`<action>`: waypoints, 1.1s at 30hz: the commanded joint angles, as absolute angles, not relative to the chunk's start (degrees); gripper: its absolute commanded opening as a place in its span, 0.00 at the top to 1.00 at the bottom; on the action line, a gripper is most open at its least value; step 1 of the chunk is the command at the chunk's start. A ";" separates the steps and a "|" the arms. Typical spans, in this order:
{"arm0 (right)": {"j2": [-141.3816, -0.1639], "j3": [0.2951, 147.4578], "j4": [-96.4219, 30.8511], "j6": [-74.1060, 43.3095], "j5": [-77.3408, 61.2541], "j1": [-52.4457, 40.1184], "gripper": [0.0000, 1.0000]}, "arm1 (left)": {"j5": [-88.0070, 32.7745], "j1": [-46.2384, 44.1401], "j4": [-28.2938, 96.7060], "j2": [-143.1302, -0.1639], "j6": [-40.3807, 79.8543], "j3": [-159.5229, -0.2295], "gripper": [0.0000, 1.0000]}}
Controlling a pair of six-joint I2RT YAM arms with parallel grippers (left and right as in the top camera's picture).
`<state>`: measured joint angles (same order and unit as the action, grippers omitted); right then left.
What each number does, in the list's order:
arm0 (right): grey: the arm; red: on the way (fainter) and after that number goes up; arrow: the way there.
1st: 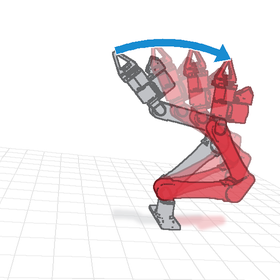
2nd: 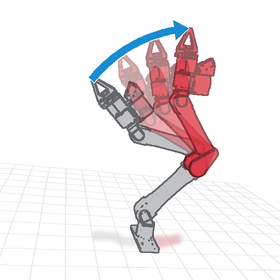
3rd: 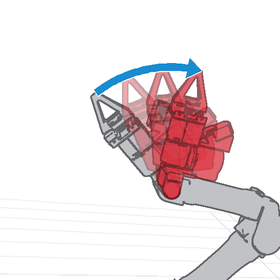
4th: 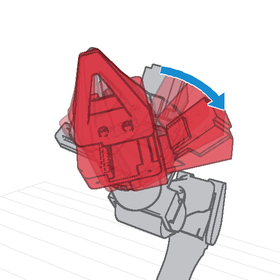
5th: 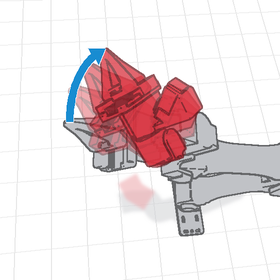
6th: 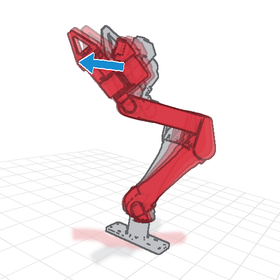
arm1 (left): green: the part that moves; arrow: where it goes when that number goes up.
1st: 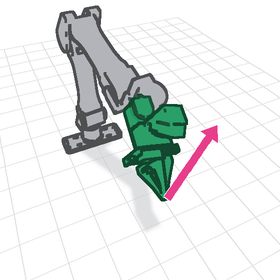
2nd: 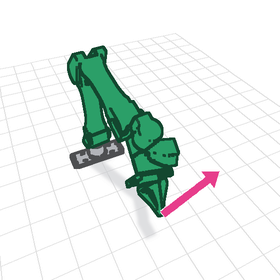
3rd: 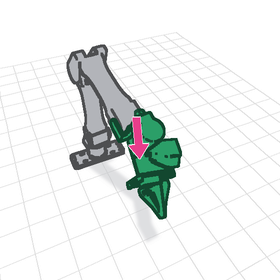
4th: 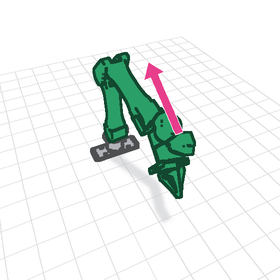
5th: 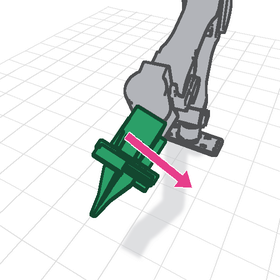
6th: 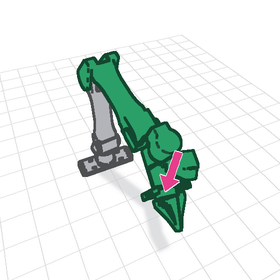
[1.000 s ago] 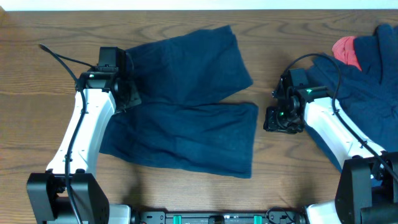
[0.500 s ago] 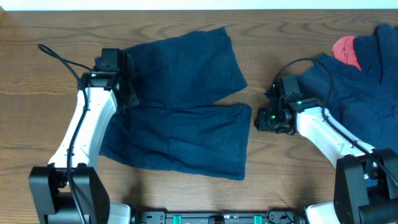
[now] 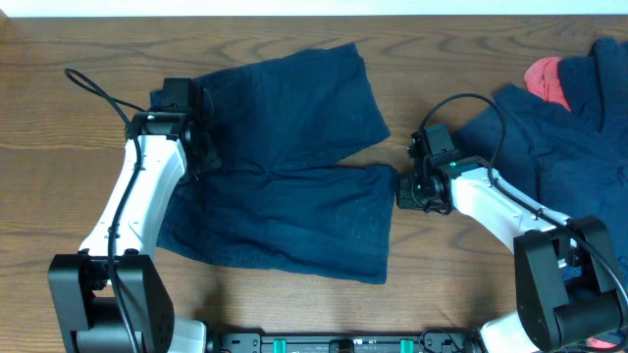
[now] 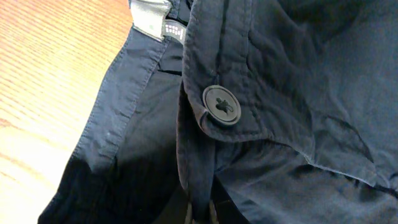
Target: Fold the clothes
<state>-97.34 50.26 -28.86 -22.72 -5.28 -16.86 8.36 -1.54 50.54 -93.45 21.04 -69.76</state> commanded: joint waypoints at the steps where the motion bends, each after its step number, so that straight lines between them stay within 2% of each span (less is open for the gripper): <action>1: -97.41 49.93 -28.45 -25.69 0.89 -17.17 0.67 | 9.65 -1.34 50.74 -94.00 21.71 -69.21 0.92; 16: -100.88 49.91 -25.47 -22.87 -3.95 -20.86 0.68 | 9.65 -1.37 50.76 -94.00 21.74 -69.21 0.91; 25: -96.47 50.30 -27.05 -22.87 -4.64 -19.64 0.68 | 9.65 -1.34 50.81 -94.00 21.74 -69.21 0.92; 33: -94.30 50.30 -23.88 -18.28 -16.99 -19.33 0.67 | 9.65 -1.37 50.92 -94.00 21.74 -69.21 0.91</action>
<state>-95.18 50.48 -24.14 -20.73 -11.00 -19.20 8.38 -1.54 50.59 -93.45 21.19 -69.76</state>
